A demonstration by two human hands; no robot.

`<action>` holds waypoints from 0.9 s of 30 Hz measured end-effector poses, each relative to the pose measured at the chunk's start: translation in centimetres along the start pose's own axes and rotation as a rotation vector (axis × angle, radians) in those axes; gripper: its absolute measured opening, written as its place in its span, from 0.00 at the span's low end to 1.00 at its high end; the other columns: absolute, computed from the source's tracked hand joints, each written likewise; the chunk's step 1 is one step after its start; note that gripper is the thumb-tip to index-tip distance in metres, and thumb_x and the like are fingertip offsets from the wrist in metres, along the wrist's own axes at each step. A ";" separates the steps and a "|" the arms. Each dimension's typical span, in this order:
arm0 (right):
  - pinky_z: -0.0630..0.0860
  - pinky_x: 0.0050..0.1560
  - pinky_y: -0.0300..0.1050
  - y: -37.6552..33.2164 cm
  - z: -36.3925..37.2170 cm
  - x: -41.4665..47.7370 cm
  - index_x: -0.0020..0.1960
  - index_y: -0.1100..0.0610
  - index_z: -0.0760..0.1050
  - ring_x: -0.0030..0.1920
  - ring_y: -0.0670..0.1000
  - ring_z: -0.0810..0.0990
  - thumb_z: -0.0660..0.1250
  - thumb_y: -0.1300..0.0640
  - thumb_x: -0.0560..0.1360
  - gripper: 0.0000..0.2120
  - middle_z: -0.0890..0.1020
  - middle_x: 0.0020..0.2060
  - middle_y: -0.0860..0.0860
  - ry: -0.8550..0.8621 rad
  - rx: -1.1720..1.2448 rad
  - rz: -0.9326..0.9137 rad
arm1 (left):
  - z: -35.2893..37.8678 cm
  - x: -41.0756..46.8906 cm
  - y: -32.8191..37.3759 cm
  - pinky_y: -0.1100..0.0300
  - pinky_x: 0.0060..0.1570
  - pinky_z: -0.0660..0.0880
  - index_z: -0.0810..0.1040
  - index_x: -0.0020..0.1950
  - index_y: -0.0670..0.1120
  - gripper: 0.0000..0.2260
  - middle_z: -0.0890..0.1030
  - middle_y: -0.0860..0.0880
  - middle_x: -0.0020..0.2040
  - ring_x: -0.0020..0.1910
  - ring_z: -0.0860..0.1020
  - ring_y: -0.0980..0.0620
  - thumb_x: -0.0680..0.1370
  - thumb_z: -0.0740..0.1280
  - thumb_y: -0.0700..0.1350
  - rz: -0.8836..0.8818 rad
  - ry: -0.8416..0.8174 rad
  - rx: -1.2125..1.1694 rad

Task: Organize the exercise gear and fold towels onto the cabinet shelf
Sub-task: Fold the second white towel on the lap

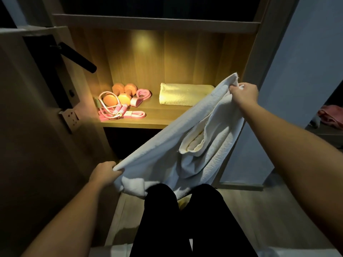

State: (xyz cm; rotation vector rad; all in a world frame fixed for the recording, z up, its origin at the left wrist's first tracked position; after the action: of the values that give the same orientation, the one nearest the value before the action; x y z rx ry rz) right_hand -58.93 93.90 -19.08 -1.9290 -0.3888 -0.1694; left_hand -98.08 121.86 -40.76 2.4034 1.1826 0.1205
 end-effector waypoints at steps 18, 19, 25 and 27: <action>0.72 0.47 0.44 3.2 -2.7 1.4 0.58 0.58 0.80 0.47 0.53 0.76 0.66 0.51 0.78 0.13 0.81 0.51 0.54 0.086 -0.082 0.116 | 0.8 -0.2 1.9 0.53 0.42 0.74 0.73 0.49 0.43 0.05 0.77 0.42 0.47 0.46 0.76 0.44 0.77 0.68 0.42 -0.014 -0.191 -0.402; 0.72 0.47 0.44 3.3 -2.7 1.3 0.58 0.58 0.80 0.47 0.53 0.75 0.66 0.51 0.78 0.13 0.81 0.51 0.54 0.083 -0.086 0.114 | 0.6 0.3 1.6 0.56 0.37 0.71 0.73 0.44 0.44 0.05 0.77 0.44 0.43 0.42 0.75 0.46 0.78 0.68 0.41 -0.011 -0.088 -0.330; 0.70 0.45 0.44 3.3 -3.0 1.1 0.51 0.58 0.81 0.45 0.54 0.76 0.66 0.53 0.77 0.10 0.79 0.44 0.54 0.063 -0.073 0.102 | -0.4 0.7 -0.4 0.52 0.39 0.68 0.71 0.40 0.42 0.05 0.75 0.41 0.41 0.40 0.72 0.42 0.76 0.63 0.37 -0.281 0.353 -0.394; 0.70 0.45 0.44 3.3 -3.2 1.0 0.53 0.58 0.81 0.45 0.53 0.76 0.66 0.52 0.76 0.11 0.79 0.44 0.53 0.071 -0.064 0.114 | -0.2 0.8 -1.0 0.49 0.49 0.71 0.77 0.53 0.40 0.09 0.78 0.36 0.52 0.51 0.75 0.37 0.80 0.61 0.44 -0.422 0.345 -0.471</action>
State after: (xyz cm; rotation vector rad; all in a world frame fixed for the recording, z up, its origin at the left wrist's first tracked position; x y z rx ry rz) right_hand -56.59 90.05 -20.49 -1.9962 -0.2281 -0.1776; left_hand -98.36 123.06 -41.15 1.7295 1.5811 0.6219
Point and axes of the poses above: each hand's wrist, its own x-axis towards the middle knuckle, its own z-axis out of the palm, y = z × x, the point moved 5 cm from there along x, towards the middle knuckle
